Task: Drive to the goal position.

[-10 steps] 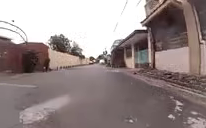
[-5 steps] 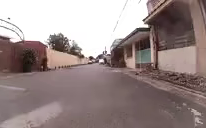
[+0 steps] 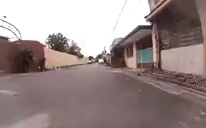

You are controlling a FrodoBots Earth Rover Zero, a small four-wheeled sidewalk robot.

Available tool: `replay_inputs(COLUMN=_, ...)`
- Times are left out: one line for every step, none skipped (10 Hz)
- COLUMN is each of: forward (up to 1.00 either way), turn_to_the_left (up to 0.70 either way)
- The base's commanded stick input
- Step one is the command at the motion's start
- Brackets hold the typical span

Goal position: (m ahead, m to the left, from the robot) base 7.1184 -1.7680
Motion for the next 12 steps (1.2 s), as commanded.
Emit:
replay_inputs(forward=0.7, turn_to_the_left=0.0)
replay_inputs(forward=0.7, turn_to_the_left=0.0)
replay_inputs(forward=0.7, turn_to_the_left=0.0)
replay_inputs(forward=0.7, turn_to_the_left=0.0)
replay_inputs(forward=0.7, turn_to_the_left=0.0)
replay_inputs(forward=0.7, turn_to_the_left=0.0)
replay_inputs(forward=0.7, turn_to_the_left=0.0)
replay_inputs(forward=0.7, turn_to_the_left=0.0)
replay_inputs(forward=0.7, turn_to_the_left=0.0)
replay_inputs(forward=0.7, turn_to_the_left=0.0)
replay_inputs(forward=0.7, turn_to_the_left=0.0)
replay_inputs(forward=0.7, turn_to_the_left=0.0)
